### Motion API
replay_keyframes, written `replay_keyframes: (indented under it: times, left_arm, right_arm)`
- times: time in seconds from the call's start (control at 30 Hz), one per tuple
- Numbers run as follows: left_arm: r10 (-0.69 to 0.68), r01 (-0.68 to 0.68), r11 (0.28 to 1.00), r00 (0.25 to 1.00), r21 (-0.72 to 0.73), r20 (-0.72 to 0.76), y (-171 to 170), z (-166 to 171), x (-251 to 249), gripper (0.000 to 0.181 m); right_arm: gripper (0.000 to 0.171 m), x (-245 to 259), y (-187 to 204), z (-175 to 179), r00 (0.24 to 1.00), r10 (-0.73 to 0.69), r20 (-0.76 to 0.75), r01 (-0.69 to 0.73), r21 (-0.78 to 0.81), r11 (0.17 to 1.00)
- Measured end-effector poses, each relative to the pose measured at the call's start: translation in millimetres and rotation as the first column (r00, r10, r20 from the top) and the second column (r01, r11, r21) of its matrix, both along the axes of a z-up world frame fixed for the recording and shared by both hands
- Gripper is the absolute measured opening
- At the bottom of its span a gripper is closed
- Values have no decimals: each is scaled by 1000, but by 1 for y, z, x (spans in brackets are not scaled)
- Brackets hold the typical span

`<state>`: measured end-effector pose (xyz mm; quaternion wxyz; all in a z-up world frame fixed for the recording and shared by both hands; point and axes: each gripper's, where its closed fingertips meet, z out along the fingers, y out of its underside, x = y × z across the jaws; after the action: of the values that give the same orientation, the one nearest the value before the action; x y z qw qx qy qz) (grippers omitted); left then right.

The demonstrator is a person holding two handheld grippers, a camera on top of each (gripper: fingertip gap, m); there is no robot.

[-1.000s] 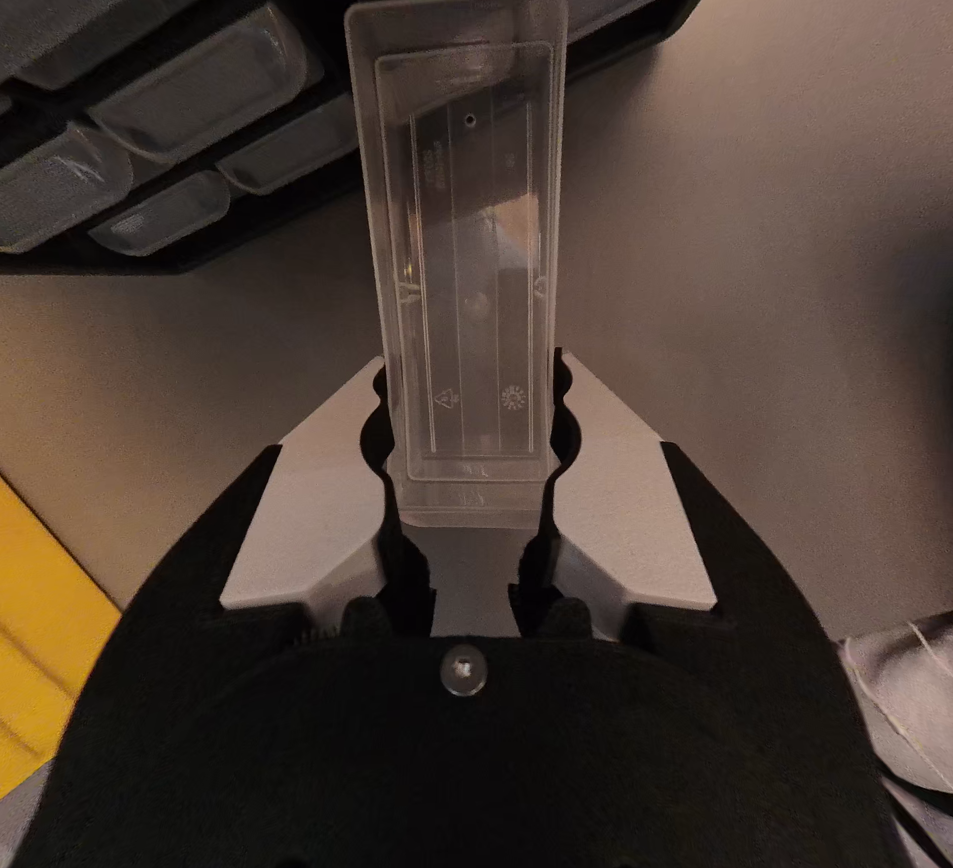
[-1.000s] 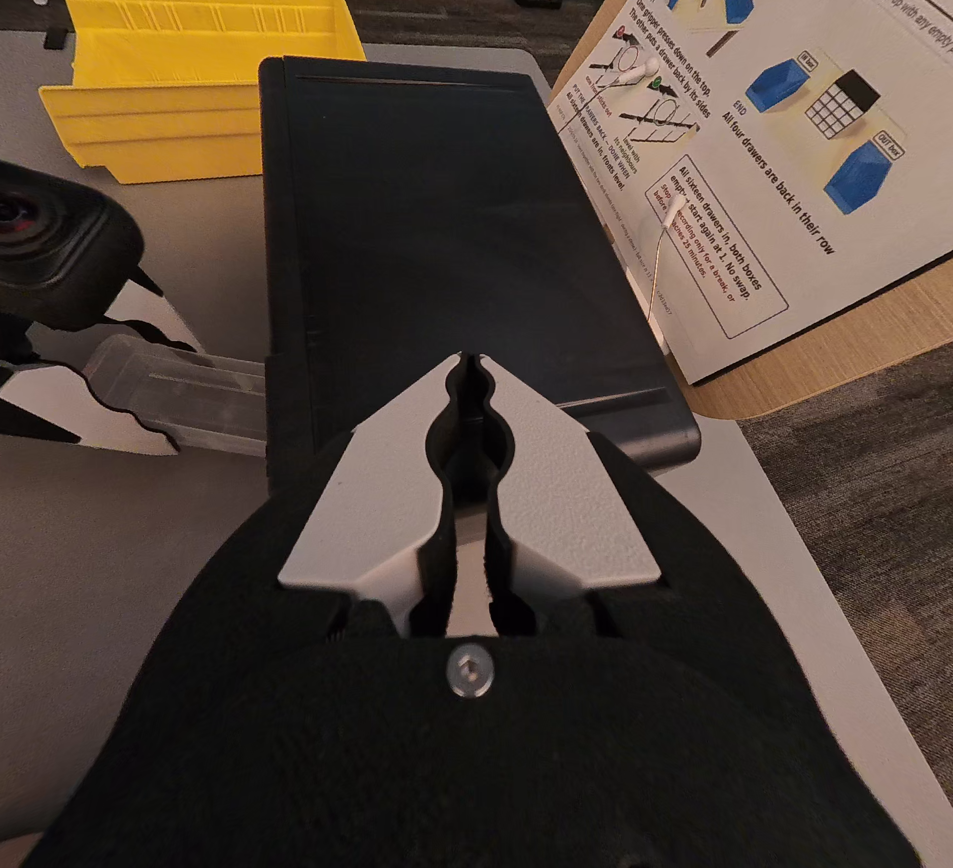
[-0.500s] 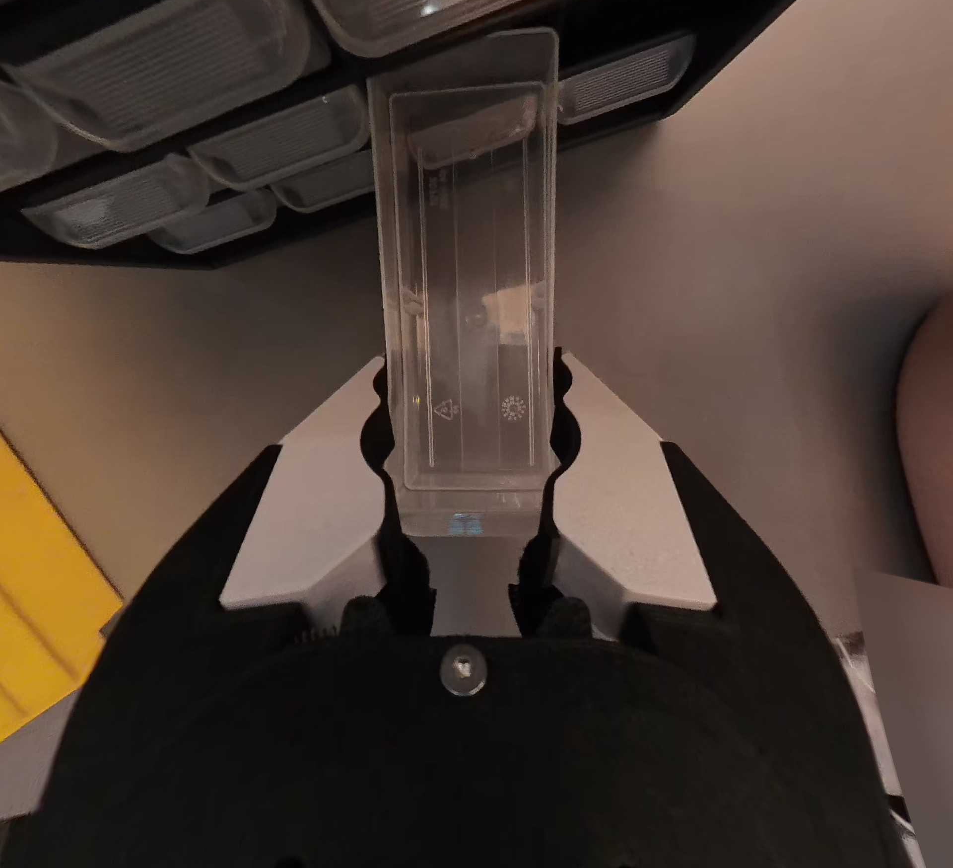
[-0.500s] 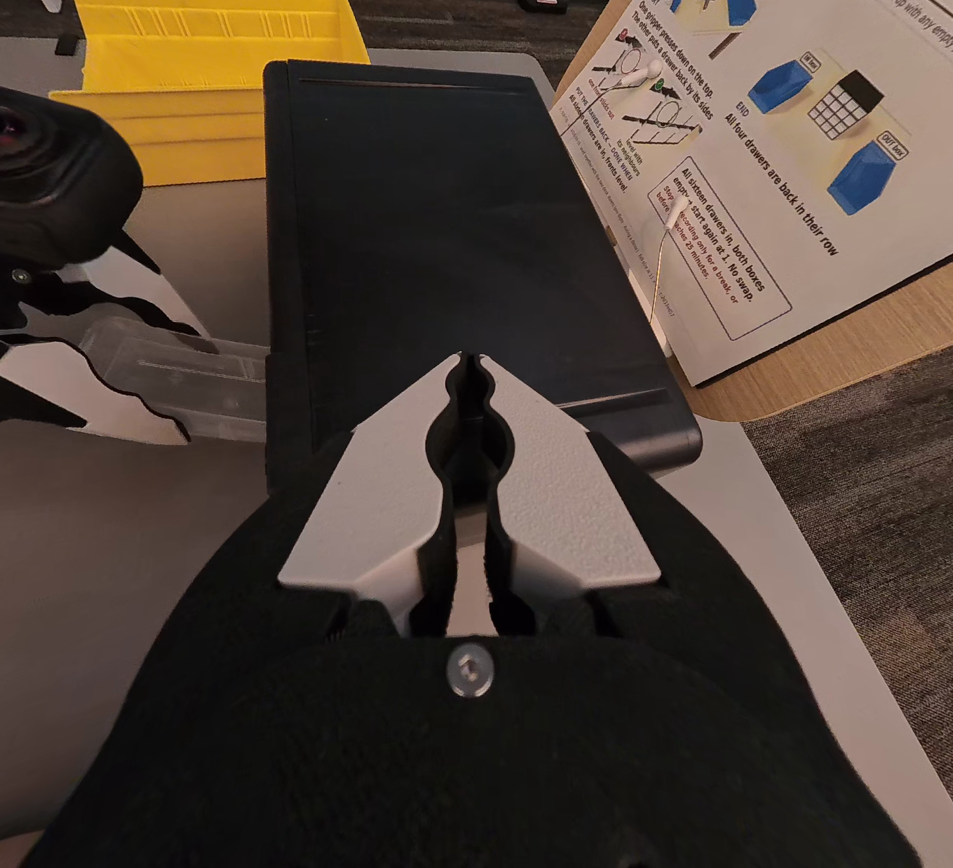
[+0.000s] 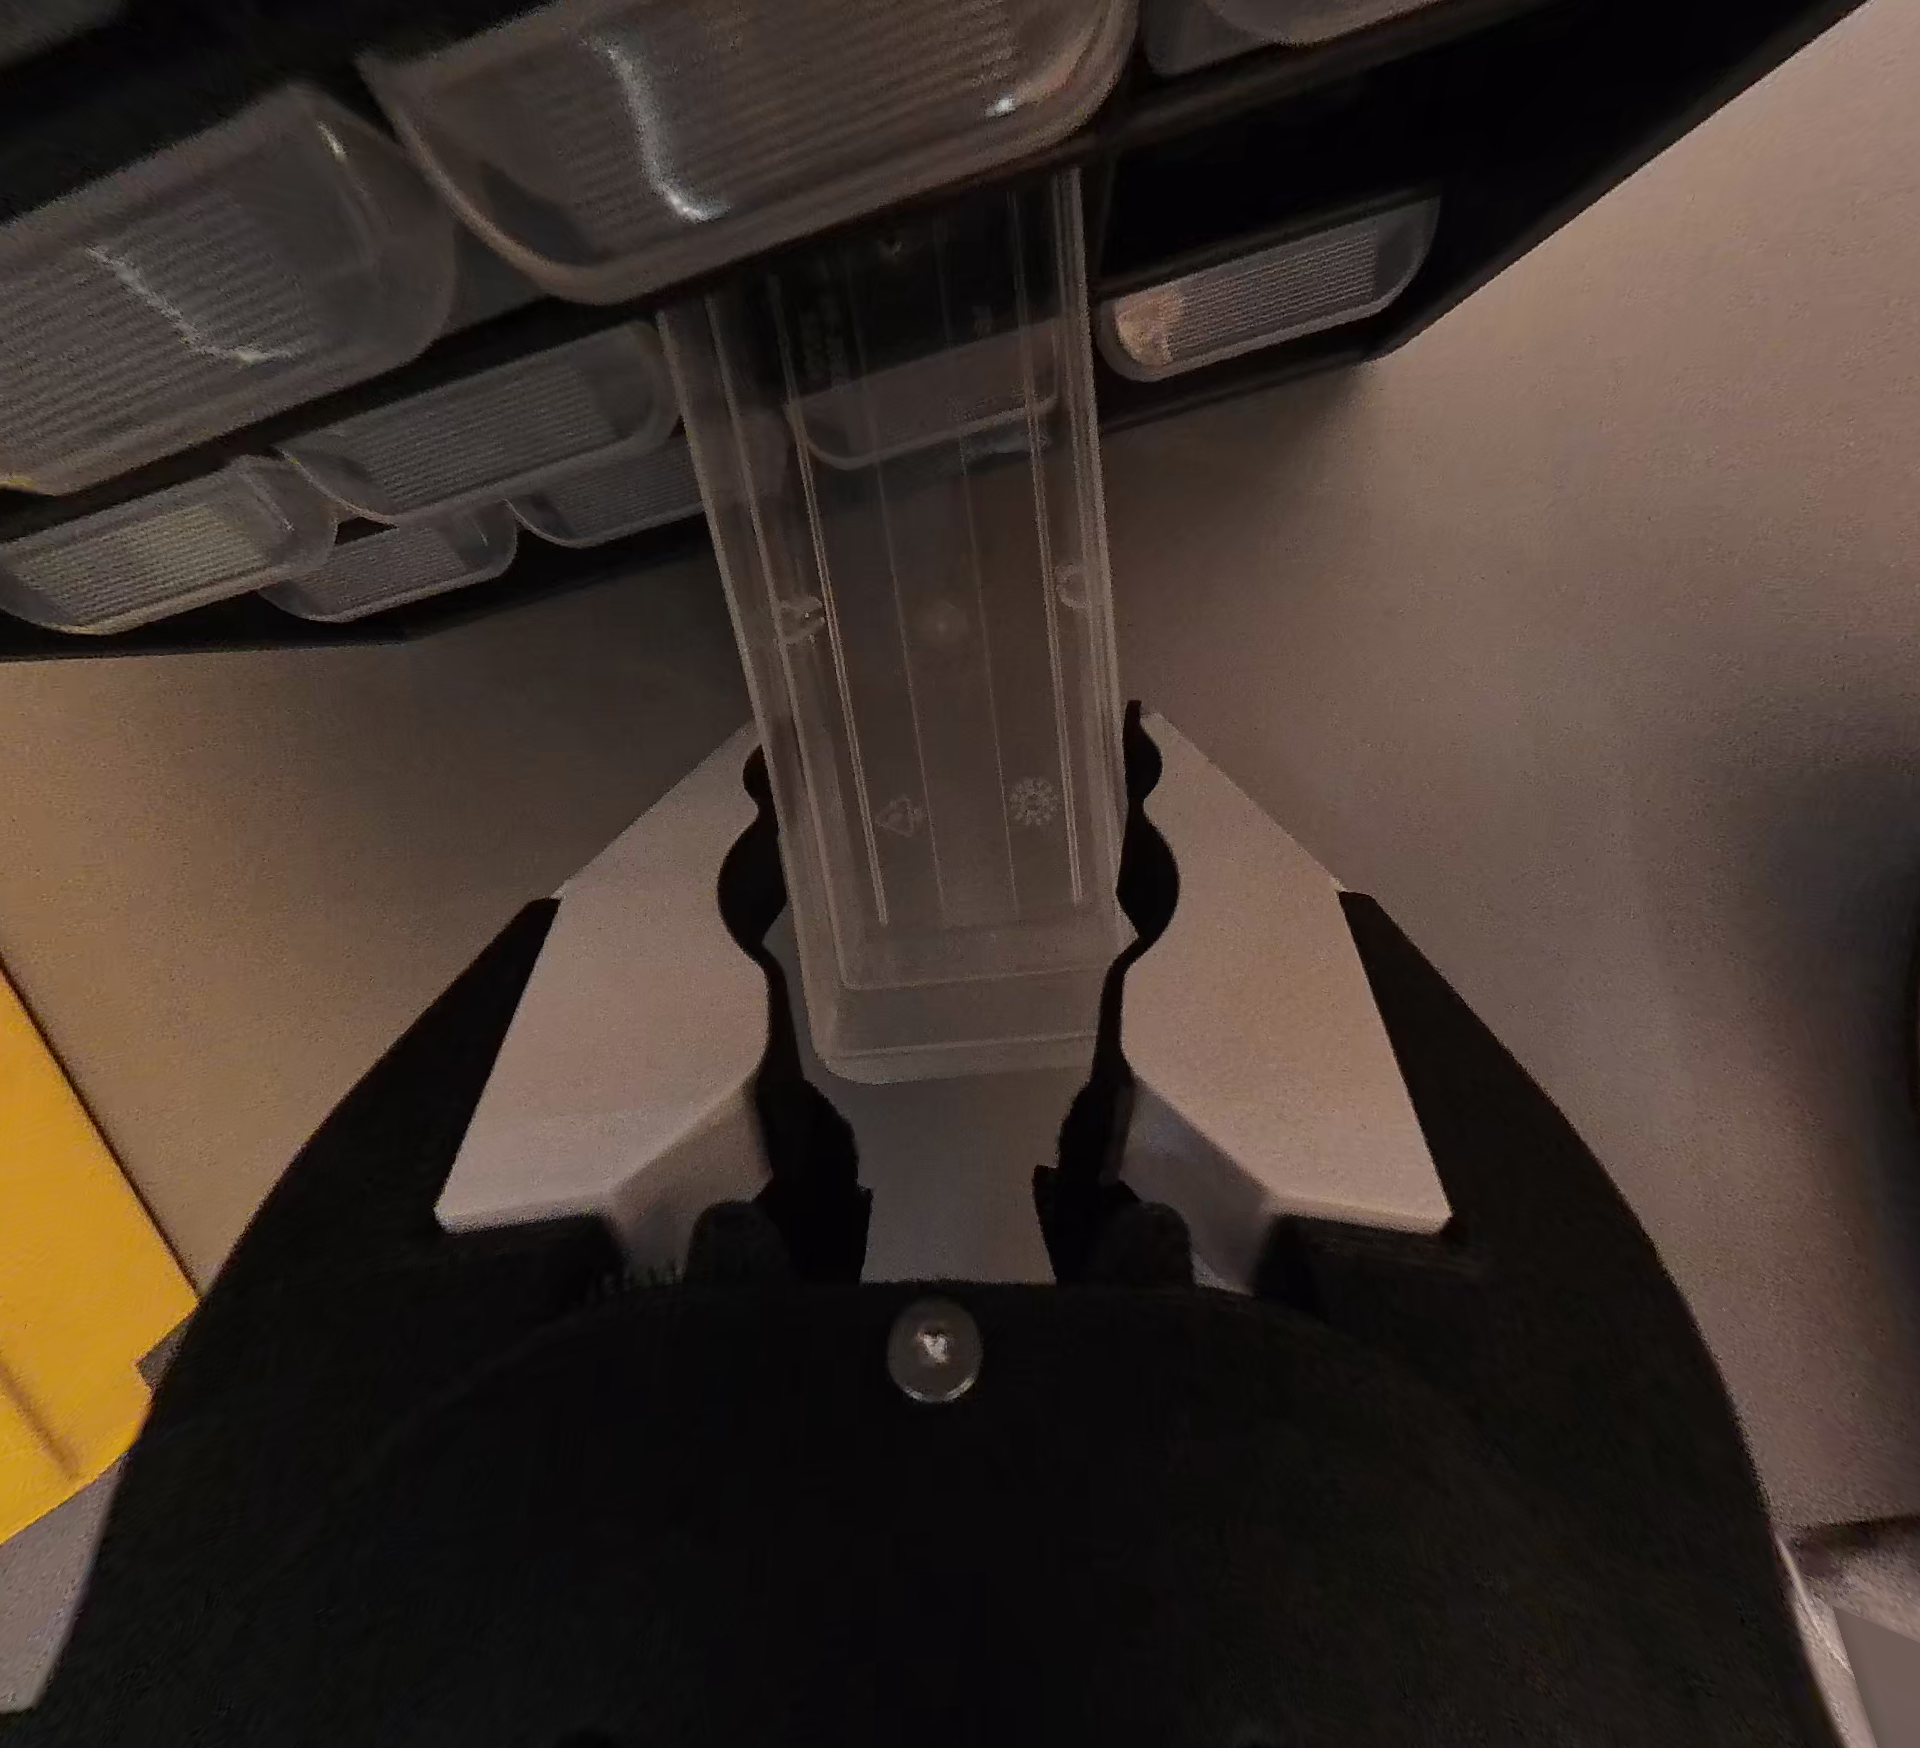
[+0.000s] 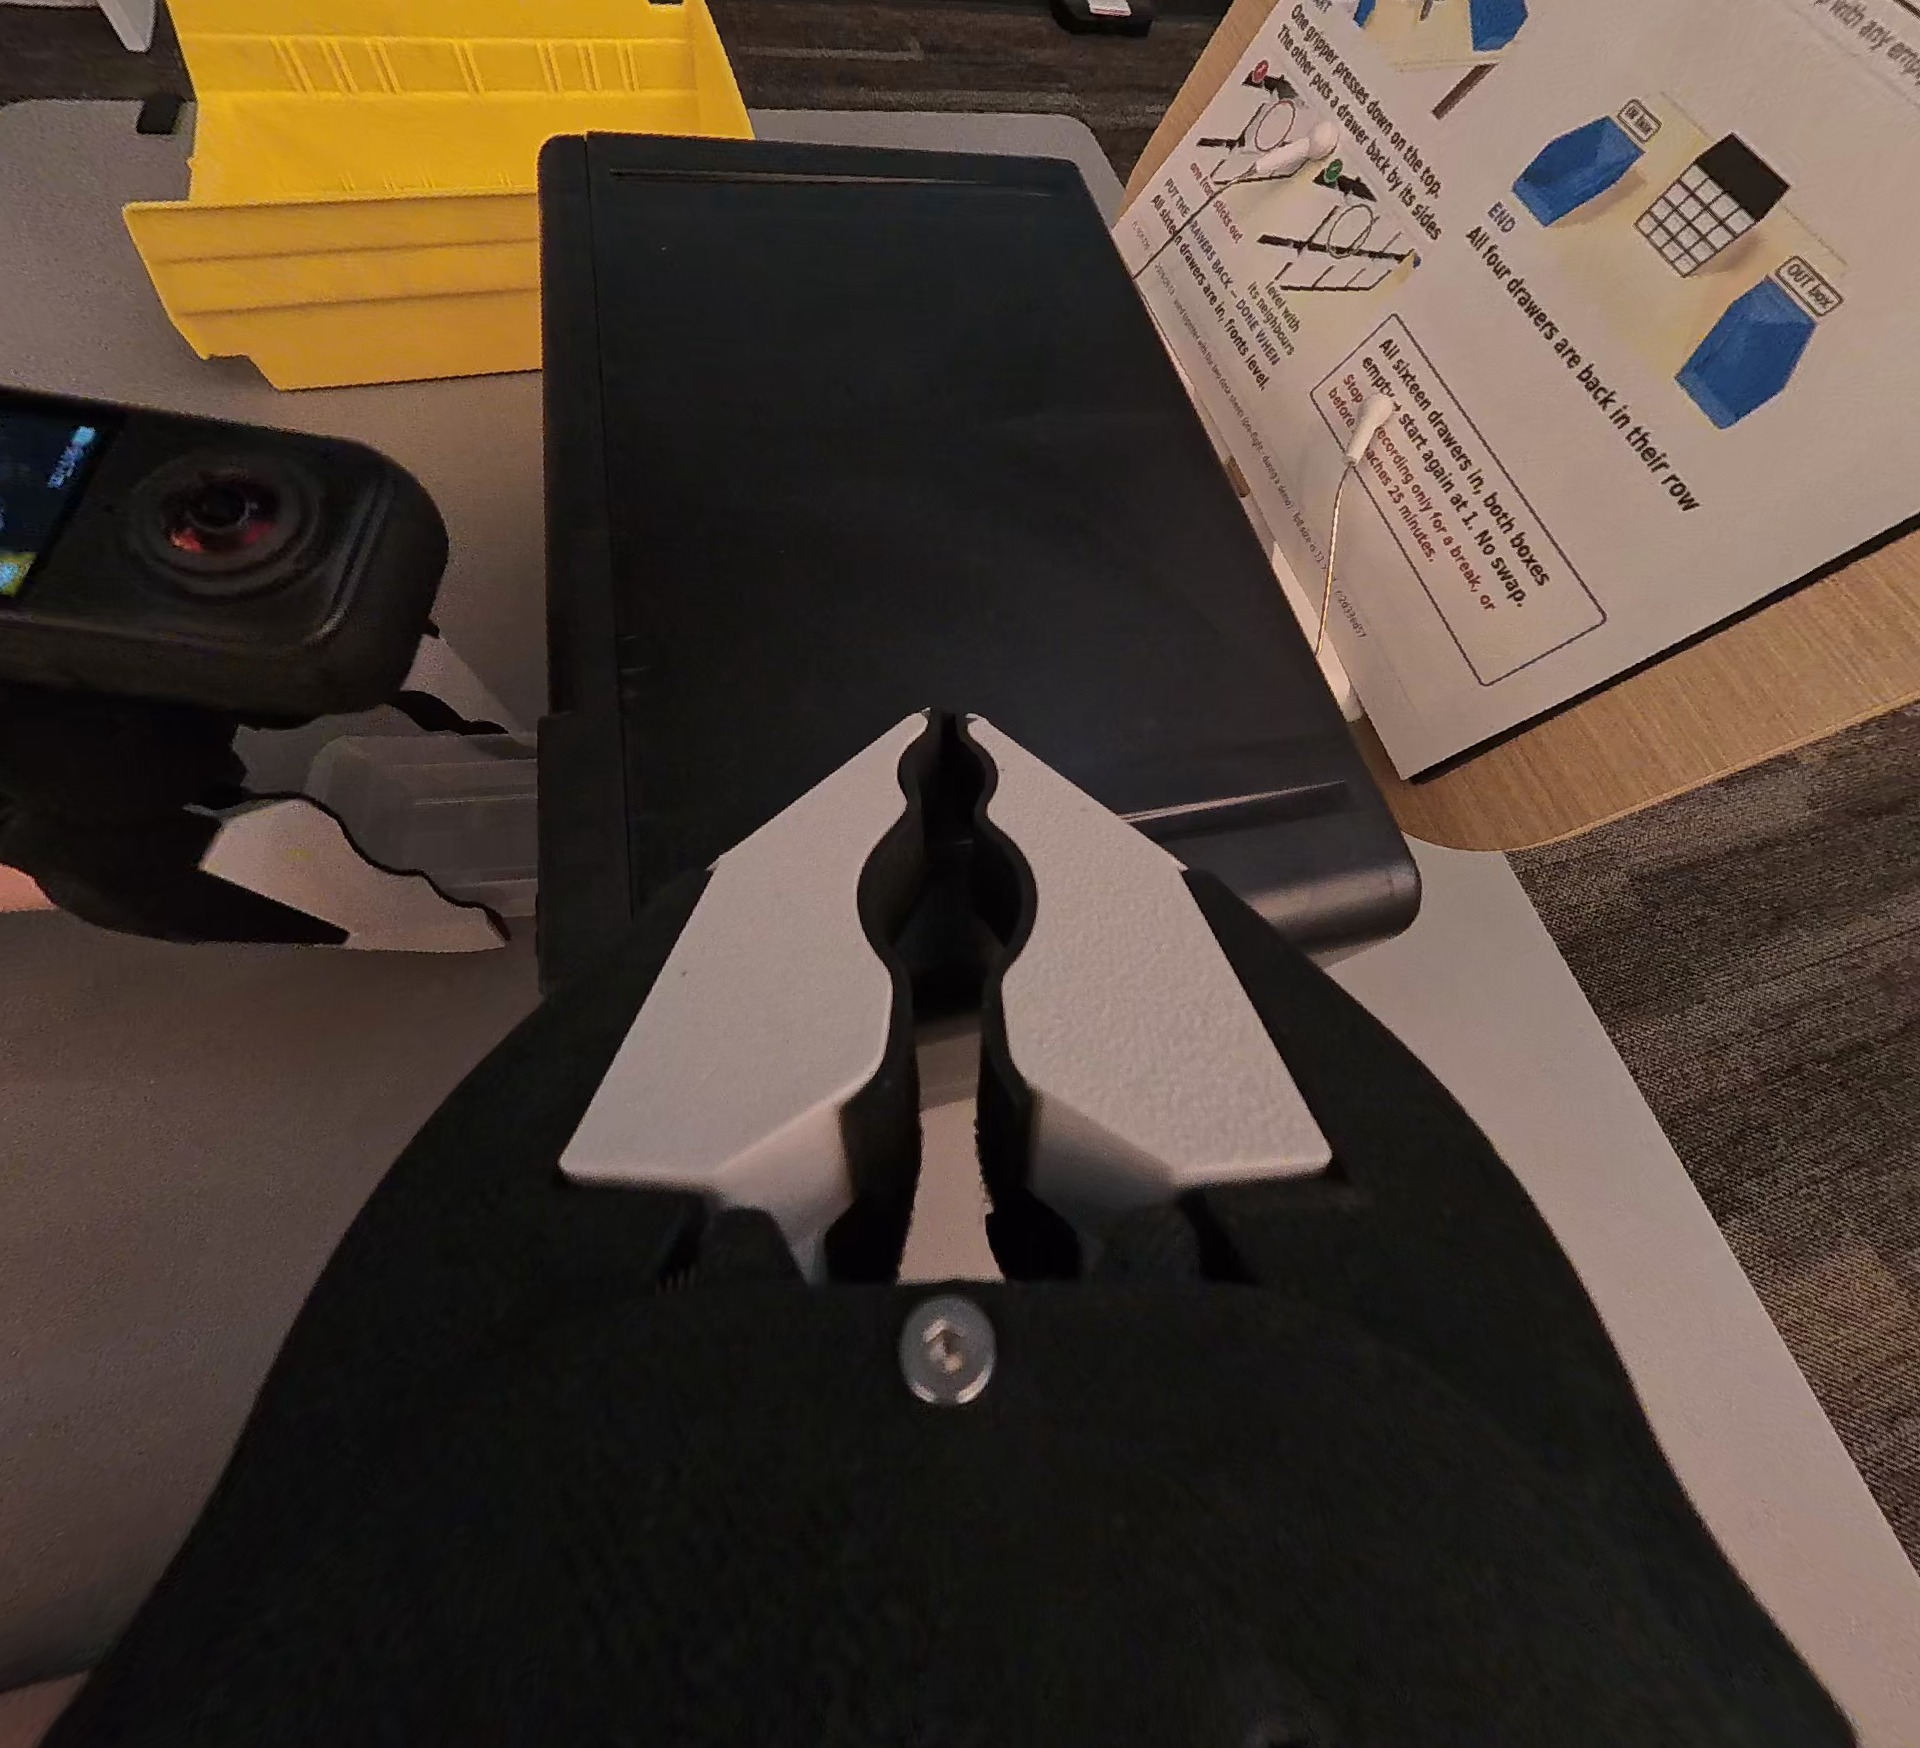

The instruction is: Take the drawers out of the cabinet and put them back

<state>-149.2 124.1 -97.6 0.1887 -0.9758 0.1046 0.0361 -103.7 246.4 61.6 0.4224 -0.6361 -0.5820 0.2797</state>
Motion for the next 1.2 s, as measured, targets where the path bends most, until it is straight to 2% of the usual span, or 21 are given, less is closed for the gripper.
replay_keyframes:
  times: [0.13,0.27,0.43,0.57,0.7,0.8,0.83,0.93,1.0,1.03,1.13,1.2]
  left_arm:
    - [18,-19,1000,999,10,36,9,2,2,62]
    - [7,-8,998,1000,61,8,23,1,4,66]
    - [-54,53,989,999,136,7,22,2,9,76]
    - [-93,81,970,995,228,42,17,18,11,84]
    - [-145,127,926,989,357,26,6,49,6,87]
    - [-239,234,834,969,499,-55,-9,74,6,87]
    - [-269,278,794,958,541,-97,-17,78,6,84]
    - [-352,443,619,895,648,-276,-42,81,10,41]
    - [-330,534,507,845,677,-420,-56,73,11,13]
    - [-314,587,479,809,652,-497,-61,65,11,0]
    - [-301,701,480,696,527,-652,-63,34,11,0]
    - [-292,716,496,671,492,-682,-60,24,9,0]
  right_arm:
    - [0,0,0,0,1000,3,-2,-3,-4,1000]
    - [0,0,0,0,1000,3,-2,-3,-4,1000]
    - [0,0,0,0,1000,6,-3,-6,-3,1000]
    - [0,0,0,0,1000,9,-9,-9,-12,1000]
    - [0,0,0,0,1000,8,-9,-8,-11,1000]
    - [0,0,0,0,1000,8,-10,-8,-11,1000]
    - [0,0,0,0,1000,8,-10,-9,-11,1000]
    - [0,0,0,0,1000,7,-8,-8,-10,1000]
    - [0,0,0,0,1000,6,-6,-6,-4,1000]
    - [0,0,0,0,1000,5,-6,-5,-4,1000]
    - [0,0,0,0,1000,5,-9,-5,-9,1000]
    - [0,0,0,0,1000,6,-12,-6,-15,1000]
